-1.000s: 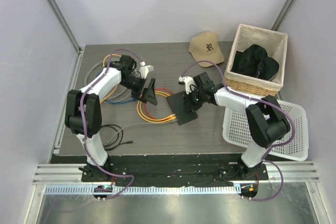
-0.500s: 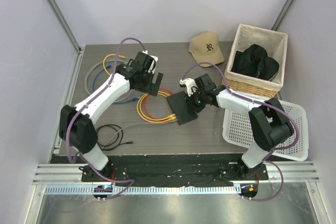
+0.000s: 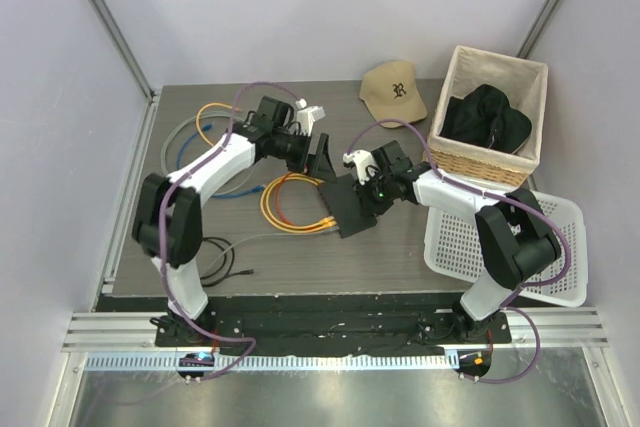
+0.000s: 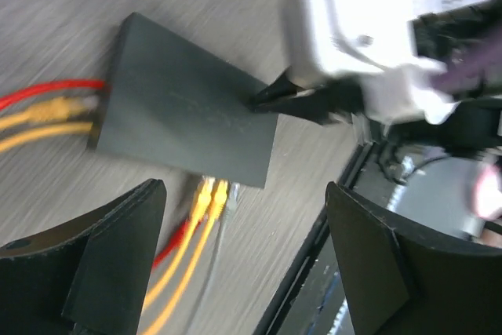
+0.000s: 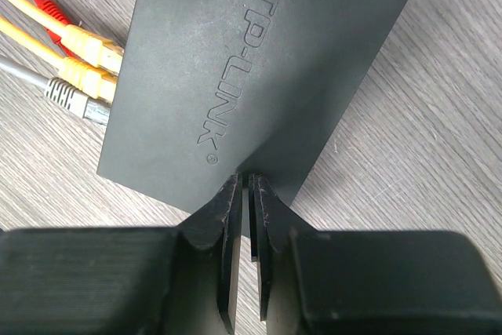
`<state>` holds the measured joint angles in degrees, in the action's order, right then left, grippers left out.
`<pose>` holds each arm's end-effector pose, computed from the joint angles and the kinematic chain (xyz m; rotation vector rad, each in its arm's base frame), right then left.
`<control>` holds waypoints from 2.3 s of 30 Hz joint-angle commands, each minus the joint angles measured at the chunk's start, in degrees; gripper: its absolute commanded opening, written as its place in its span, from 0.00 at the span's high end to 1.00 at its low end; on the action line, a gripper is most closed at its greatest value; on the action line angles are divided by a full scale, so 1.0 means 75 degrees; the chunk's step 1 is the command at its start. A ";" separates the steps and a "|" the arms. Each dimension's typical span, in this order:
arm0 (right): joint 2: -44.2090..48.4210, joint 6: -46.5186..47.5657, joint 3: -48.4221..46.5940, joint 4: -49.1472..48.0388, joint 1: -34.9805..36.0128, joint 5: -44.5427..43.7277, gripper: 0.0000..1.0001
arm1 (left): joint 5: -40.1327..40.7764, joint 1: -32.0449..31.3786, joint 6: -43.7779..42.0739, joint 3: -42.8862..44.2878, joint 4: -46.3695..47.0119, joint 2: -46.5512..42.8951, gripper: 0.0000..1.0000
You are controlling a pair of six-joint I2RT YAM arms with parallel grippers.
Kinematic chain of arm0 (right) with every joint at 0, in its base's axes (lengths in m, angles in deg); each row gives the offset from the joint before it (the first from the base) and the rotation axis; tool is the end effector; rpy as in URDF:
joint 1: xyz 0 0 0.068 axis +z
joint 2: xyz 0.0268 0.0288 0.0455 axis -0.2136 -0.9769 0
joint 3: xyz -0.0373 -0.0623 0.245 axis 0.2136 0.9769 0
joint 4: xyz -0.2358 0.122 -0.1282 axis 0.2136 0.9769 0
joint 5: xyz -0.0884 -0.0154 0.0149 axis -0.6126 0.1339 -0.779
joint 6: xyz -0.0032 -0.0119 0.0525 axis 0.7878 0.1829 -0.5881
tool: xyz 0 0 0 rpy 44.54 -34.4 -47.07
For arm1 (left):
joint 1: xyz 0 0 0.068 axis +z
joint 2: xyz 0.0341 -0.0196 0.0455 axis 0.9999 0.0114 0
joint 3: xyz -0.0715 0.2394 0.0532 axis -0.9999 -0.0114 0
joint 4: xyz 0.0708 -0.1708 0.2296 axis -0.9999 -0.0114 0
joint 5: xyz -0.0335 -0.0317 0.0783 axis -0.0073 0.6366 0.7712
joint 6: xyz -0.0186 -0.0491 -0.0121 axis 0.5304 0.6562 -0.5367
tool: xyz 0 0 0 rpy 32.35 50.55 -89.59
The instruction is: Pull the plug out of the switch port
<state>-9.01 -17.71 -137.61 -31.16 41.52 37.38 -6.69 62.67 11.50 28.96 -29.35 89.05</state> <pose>0.3015 0.1803 0.1460 -1.0268 2.4005 0.4930 0.3645 -0.2082 0.2426 0.6412 2.4085 -1.1283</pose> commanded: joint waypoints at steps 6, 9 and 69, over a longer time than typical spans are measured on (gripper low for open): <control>-0.0196 0.0025 -0.0009 0.0281 -0.0001 -0.0039 0.83 | -0.2435 0.0346 -0.0561 -0.0451 0.0598 0.1591 0.25; -0.0278 -0.0034 0.0002 0.0222 -0.0001 -0.0004 0.83 | -0.2259 0.0334 -0.0772 -0.0722 0.0481 0.1509 0.28; -0.0255 -0.0139 0.0237 0.0000 -0.0001 0.0066 0.82 | -0.2259 0.0100 -0.1605 -0.0008 -0.0574 0.3043 0.46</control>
<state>-9.91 -18.43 -137.68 -33.59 41.35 38.45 -24.59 63.44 -0.24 27.28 -33.67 110.40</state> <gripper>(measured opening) 0.174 0.551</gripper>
